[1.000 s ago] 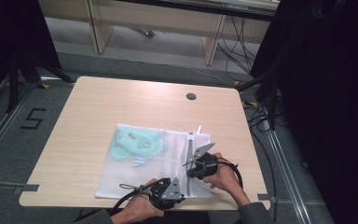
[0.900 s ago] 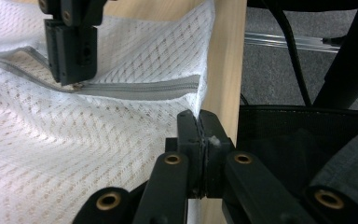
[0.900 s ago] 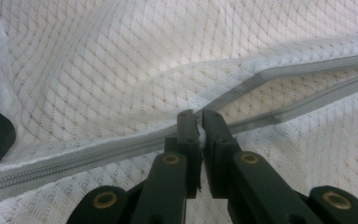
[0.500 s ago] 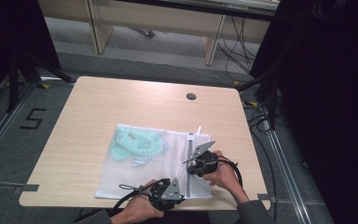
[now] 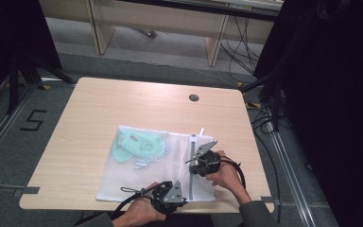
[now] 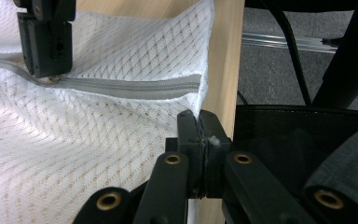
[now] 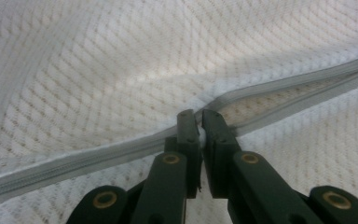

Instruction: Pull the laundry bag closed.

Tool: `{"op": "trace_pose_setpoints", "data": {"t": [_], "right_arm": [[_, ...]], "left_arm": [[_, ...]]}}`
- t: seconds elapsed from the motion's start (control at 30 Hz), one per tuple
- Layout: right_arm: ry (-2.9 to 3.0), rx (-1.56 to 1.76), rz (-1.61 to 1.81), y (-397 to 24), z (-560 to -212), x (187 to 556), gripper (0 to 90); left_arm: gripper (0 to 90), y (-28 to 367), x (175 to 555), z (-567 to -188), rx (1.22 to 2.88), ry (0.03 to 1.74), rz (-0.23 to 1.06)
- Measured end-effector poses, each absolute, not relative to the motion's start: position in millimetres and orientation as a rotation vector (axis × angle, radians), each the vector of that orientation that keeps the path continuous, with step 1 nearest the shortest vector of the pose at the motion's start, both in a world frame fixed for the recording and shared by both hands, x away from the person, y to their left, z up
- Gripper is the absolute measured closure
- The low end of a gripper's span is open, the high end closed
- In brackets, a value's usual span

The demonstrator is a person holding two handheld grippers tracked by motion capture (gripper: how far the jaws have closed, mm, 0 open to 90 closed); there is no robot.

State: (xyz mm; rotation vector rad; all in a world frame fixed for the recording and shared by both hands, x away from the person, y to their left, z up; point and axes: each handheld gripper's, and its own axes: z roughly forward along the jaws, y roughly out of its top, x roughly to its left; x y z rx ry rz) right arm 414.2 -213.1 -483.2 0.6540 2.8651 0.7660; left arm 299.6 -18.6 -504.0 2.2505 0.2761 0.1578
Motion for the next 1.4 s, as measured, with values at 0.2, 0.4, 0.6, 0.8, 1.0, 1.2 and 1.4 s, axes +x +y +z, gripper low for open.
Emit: {"op": "trace_pose_setpoints", "data": {"t": [0.2,0.4,0.6,0.8,1.0,1.2,1.4], "right_arm": [[2.840,0.619,0.785,-213,-484,419,86.7],[2.849,0.634,0.767,-211,-484,421,86.7],[2.837,0.671,0.757,-210,-485,423,86.7],[2.811,0.692,0.736,-213,-484,428,86.8],[2.806,0.670,0.743,-213,-485,433,86.8],[2.807,0.671,0.743,-212,-485,434,86.7],[2.801,0.679,0.733,-211,-484,436,86.7]], "left_arm": [[88.9,-18,300,-504,2.243,0.289,0.149],[88.9,-17,300,-504,2.240,0.294,0.140],[89.0,-17,300,-504,2.253,0.284,0.143],[89.0,-19,297,-505,2.256,0.272,0.123],[88.9,-19,297,-507,2.255,0.281,0.112],[89.0,-19,297,-506,2.249,0.286,0.111],[89.0,-19,297,-506,2.244,0.286,0.107]]}}
